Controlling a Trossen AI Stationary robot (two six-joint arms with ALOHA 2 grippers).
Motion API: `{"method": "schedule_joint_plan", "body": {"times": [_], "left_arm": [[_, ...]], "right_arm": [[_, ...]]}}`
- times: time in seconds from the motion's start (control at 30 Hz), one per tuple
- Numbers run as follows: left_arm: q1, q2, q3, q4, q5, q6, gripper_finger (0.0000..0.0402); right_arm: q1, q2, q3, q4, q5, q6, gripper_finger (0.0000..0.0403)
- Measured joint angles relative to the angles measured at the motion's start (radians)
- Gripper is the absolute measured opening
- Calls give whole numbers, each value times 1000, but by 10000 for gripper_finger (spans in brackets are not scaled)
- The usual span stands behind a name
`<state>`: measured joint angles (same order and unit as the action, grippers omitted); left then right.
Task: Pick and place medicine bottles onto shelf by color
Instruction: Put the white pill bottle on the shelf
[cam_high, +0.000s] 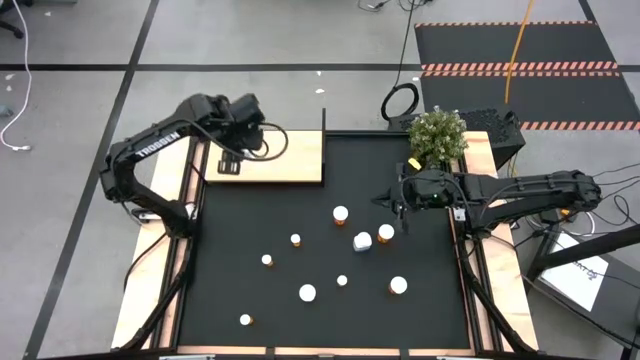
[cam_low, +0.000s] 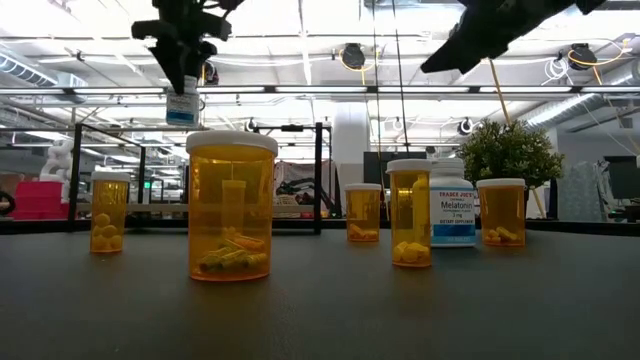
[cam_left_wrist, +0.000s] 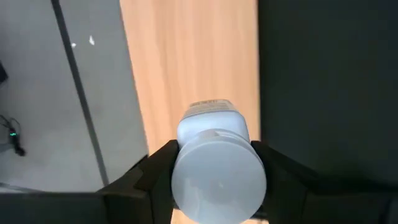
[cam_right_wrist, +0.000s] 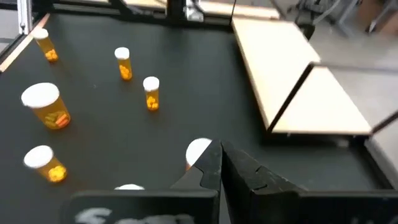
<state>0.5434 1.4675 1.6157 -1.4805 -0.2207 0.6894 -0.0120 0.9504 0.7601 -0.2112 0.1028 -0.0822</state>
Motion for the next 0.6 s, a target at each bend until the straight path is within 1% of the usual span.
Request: {"method": "schedule_joint_plan", "body": {"times": [0.1, 0.27, 0.33, 0.47, 0.6], "left_arm": [[70, 5, 0, 21, 1, 97, 183], [178, 4, 0, 84, 1, 193, 190], [222, 4, 0, 95, 8, 215, 188], [315, 4, 0, 106, 57, 259, 182], [323, 4, 0, 152, 72, 233, 188]], "right_arm": [[-12, 0, -26, 78, 1, -37, 0], [-39, 0, -36, 140, 1, -83, 0], [-50, 0, -37, 148, 1, -89, 0], [-67, 0, -37, 163, 0, -91, 0], [-73, 0, -37, 168, 0, -91, 0]]}}
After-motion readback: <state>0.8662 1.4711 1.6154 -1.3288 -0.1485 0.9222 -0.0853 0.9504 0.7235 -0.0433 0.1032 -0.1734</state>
